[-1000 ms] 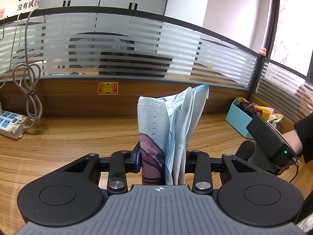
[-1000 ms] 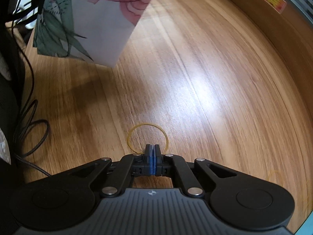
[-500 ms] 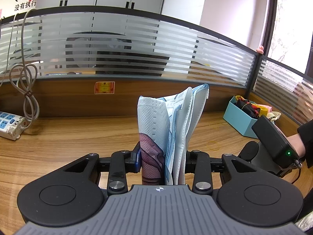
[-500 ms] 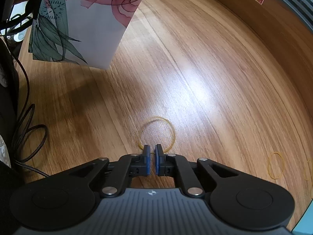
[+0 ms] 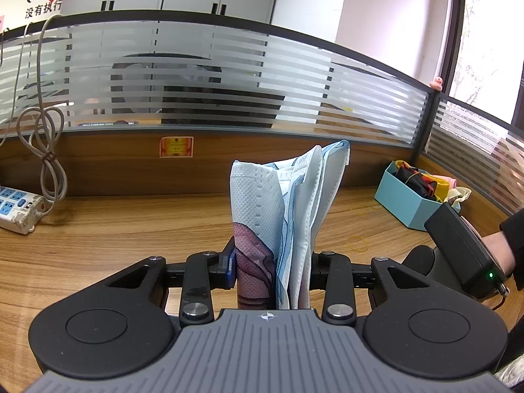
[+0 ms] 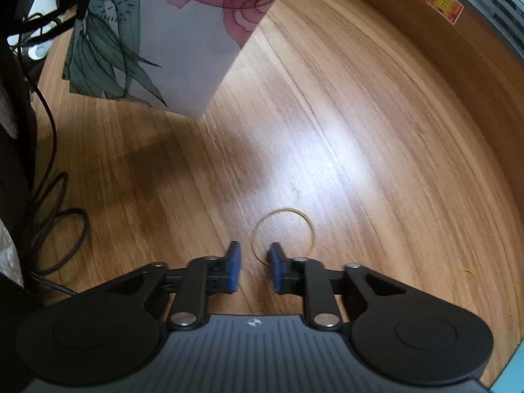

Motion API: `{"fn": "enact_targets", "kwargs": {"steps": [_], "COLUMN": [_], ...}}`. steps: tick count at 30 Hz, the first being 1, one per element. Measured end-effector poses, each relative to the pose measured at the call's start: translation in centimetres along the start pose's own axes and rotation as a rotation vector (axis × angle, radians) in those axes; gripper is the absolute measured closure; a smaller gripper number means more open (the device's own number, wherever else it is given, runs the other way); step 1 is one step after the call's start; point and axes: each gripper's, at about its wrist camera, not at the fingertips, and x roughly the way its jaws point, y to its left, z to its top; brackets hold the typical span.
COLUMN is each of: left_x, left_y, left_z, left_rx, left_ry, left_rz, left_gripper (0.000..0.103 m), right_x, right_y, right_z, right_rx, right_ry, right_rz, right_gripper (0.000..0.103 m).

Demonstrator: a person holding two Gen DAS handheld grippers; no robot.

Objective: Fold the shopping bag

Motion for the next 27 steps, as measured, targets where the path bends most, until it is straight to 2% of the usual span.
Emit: {"fn": "enact_targets", "kwargs": {"steps": [6,15,20,27], "left_x": [-0.1,-0.2,-0.2,-0.3], "left_y": [0.0,0.1,0.2,0.1], "left_z": [0.0,0.0,0.0,0.0], "left_rx": [0.0,-0.001,-0.002,0.001], "left_ry": [-0.001,-0.005,-0.007,-0.009], "left_rz": [0.001,0.005,0.005,0.002], "left_gripper": [0.065,0.065,0.065,0.065], "right_x": [0.1,0.4,0.3,0.0], "right_y": [-0.5,-0.7,-0.1,-1.1], "right_z": [0.1,0.3,0.3,0.0], "right_rx": [0.013,0.041,0.034,0.09], "right_ry": [-0.011,-0.007,-0.007,0.004], "right_rz": [-0.013,-0.035,-0.12,-0.203], "right_gripper": [0.102,0.103,0.103,0.103]}}
